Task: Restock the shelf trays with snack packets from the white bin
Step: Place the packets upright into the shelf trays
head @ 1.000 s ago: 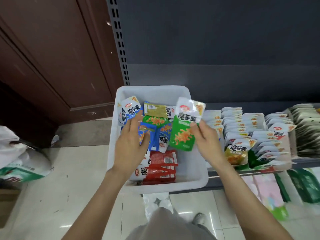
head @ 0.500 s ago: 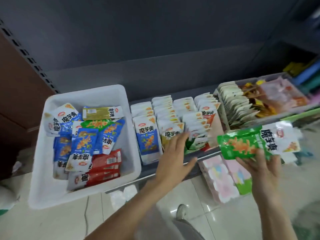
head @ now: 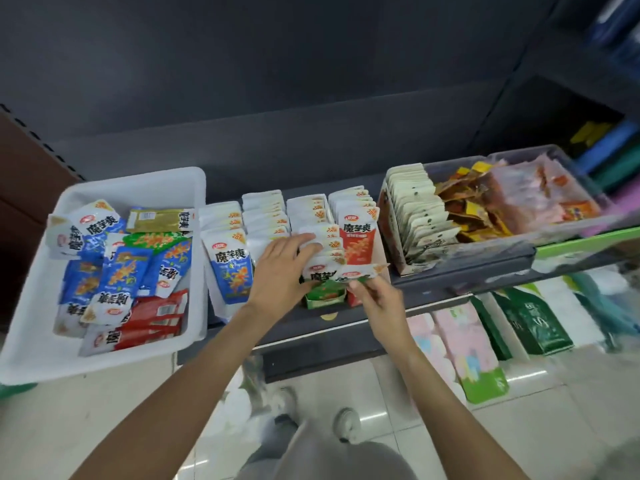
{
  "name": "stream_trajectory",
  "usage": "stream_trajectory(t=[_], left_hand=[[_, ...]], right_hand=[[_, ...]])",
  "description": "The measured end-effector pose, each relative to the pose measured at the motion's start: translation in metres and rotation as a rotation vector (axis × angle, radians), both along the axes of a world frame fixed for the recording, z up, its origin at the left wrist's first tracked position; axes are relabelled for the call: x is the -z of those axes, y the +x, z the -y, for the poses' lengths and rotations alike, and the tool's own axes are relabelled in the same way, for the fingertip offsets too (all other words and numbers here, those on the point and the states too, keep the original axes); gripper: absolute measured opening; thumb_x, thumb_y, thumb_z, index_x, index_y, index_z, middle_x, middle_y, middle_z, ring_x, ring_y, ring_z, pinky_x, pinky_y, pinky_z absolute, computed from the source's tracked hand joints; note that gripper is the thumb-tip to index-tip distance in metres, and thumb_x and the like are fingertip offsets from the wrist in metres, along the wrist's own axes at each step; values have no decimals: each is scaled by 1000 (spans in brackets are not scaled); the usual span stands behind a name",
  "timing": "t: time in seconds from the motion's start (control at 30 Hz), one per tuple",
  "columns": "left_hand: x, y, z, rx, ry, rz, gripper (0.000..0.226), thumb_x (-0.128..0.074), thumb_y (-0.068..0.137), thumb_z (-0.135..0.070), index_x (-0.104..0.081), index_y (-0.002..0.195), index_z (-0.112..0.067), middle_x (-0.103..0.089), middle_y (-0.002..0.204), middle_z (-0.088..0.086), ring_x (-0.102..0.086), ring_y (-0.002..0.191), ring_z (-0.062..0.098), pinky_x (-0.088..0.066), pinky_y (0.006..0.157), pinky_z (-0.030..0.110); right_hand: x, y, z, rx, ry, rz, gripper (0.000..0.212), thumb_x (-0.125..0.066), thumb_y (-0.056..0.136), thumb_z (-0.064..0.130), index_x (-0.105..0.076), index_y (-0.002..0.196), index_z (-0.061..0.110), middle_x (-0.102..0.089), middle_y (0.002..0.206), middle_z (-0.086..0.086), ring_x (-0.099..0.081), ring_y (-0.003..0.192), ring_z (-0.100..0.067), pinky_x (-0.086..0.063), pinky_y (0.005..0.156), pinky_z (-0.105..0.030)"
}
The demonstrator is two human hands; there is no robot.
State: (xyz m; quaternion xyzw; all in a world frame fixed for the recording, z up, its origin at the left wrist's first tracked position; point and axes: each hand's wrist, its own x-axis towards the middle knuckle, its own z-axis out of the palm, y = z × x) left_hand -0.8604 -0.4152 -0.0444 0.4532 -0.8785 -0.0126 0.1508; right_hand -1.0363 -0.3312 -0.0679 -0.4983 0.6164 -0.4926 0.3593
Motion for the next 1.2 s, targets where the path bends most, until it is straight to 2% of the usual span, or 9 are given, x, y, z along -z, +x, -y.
stream_trajectory(t=[0.3,0.43,0.5,0.57,0.73,0.83,1.0,1.07,1.2], left_hand=[[-5,7,18,83,-26,-8,56,-88,58,-29,-65,107,-17,-63,108,4,-64,89,24,-50,83,36],[-6,9,20,132,-5,-15,58,-89,53,-20,-66,106,-15,-63,108,5,-63,85,25,-50,79,36],[-4,10,22,146,4,-13,60,-89,53,-19,-65,107,-15,-62,109,5,-63,84,24,-50,80,35],[-3,12,23,157,28,-35,60,-89,55,-18,-64,110,-17,-62,112,4,-63,86,24,-50,80,36],[-7,18,26,216,53,-67,56,-84,62,-8,-66,113,-21,-63,118,3,-64,96,27,-50,86,39],[-10,20,26,226,53,-73,45,-76,77,-16,-63,120,-22,-61,125,1,-62,106,25,-47,92,38],[-23,37,5,146,71,-269,39,-63,88,-15,-58,127,-21,-57,130,-2,-47,123,14,-36,103,27],[-36,50,-16,40,34,-450,30,-58,91,-18,-62,121,-18,-62,119,-3,-51,115,10,-38,101,23],[-48,90,-65,-312,-171,-685,19,-52,93,-24,-67,102,-17,-67,86,-11,-59,82,9,-46,77,29]], right_hand=[[25,18,1,88,-22,-142,13,-60,92,12,-66,95,0,-71,92,-3,-62,78,1,-43,66,-5],[20,15,11,61,-111,-494,16,-59,92,17,-63,89,2,-69,84,-6,-62,68,-15,-43,53,-18],[15,10,20,1,-119,-656,14,-61,90,15,-66,98,4,-69,89,-7,-64,75,-21,-45,56,-23],[15,7,25,-78,-112,-753,19,-65,87,12,-67,104,4,-68,98,-9,-64,84,-26,-52,63,-29],[20,13,24,-84,-64,-946,19,-78,75,12,-71,90,3,-64,100,-12,-62,88,-31,-54,57,-34],[22,17,22,-28,-27,-875,22,-76,77,15,-71,96,5,-64,101,-9,-62,89,-28,-56,60,-35],[-17,18,-2,212,-35,-230,22,-69,85,21,-55,102,20,-56,88,3,-54,79,-15,-43,62,-15],[-44,20,-14,190,-161,-213,13,-62,89,22,-55,99,18,-57,88,4,-54,80,-10,-40,64,-8],[-79,39,-16,-73,-330,-292,11,-51,90,23,-57,97,18,-58,88,10,-53,80,4,-36,70,-3]])
